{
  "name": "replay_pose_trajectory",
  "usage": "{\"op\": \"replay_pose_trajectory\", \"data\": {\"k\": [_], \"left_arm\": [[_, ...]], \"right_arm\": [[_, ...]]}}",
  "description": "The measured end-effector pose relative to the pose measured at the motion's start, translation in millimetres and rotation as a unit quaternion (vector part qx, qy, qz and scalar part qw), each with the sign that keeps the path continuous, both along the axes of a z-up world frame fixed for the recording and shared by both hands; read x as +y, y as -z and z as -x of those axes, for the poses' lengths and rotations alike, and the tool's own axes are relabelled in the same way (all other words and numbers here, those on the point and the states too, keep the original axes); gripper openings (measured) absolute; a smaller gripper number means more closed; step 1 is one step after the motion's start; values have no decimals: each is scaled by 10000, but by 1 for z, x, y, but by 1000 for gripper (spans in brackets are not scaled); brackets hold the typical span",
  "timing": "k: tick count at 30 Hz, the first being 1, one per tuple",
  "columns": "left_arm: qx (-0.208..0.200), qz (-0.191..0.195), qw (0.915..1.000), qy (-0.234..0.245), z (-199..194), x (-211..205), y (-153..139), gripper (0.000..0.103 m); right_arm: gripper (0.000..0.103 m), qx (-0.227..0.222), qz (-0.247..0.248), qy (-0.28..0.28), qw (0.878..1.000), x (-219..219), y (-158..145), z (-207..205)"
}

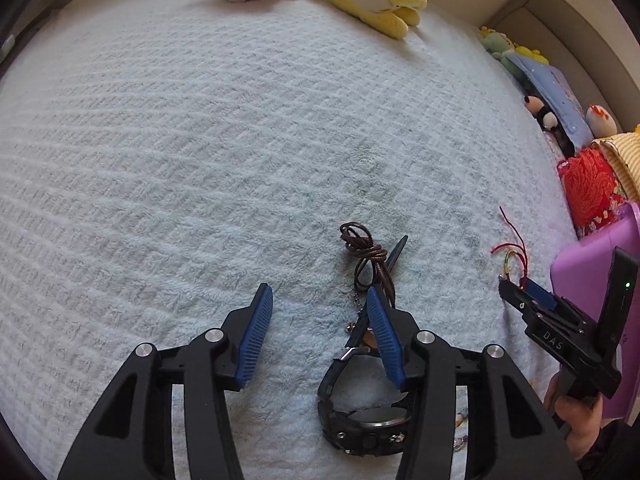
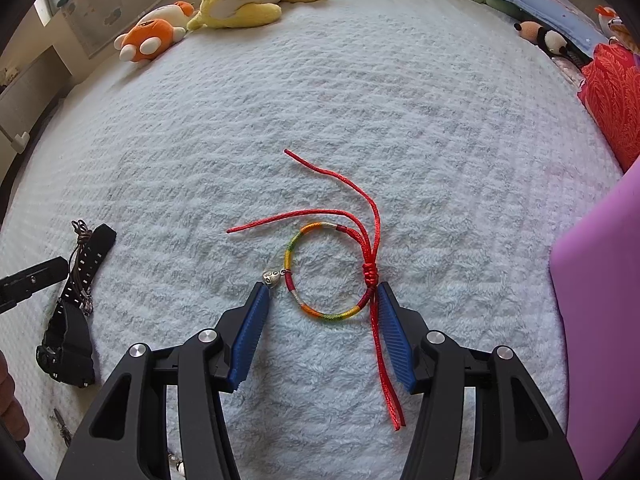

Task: Organize jewelry

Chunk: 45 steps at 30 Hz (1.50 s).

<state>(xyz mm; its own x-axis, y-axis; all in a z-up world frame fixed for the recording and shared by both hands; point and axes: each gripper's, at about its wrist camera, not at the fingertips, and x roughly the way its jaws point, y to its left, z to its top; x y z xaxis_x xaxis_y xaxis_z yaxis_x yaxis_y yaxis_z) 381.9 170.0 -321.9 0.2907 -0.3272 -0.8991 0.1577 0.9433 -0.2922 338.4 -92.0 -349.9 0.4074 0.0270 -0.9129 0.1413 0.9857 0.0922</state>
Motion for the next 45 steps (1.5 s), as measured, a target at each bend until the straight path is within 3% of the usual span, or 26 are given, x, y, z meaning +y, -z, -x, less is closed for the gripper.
{"op": "replay_pose_trajectory", "data": {"k": [10,17,24,34,36,40,41,45], "left_arm": [[194,86,9991,-374,-13,-8,-1,49],[-10,262,9985,-487,-16,-18,-12,49],[59,-63,9990,-445,-20,-32,-1,49],[37,-92,9984,-555,-26,-33,8,49],[31,-12,9984,-573,-25,-31,9,49],[274,564,9947,-811,-28,-12,16,50],[320,638,9937,-869,-29,-9,17,45],[329,644,9936,-869,-28,-6,18,42]], "right_arm": [[53,-10,-32,11,10000,-1,0,1],[53,-13,-77,15,10000,-3,-1,3],[53,3,-19,-2,10000,-1,-1,1],[53,32,-15,28,10000,1,0,-2],[53,49,-10,41,10000,1,1,-4],[53,65,-12,32,10000,1,1,-6],[53,65,-6,26,10000,2,1,-6],[53,63,-6,27,10000,1,1,-7]]}}
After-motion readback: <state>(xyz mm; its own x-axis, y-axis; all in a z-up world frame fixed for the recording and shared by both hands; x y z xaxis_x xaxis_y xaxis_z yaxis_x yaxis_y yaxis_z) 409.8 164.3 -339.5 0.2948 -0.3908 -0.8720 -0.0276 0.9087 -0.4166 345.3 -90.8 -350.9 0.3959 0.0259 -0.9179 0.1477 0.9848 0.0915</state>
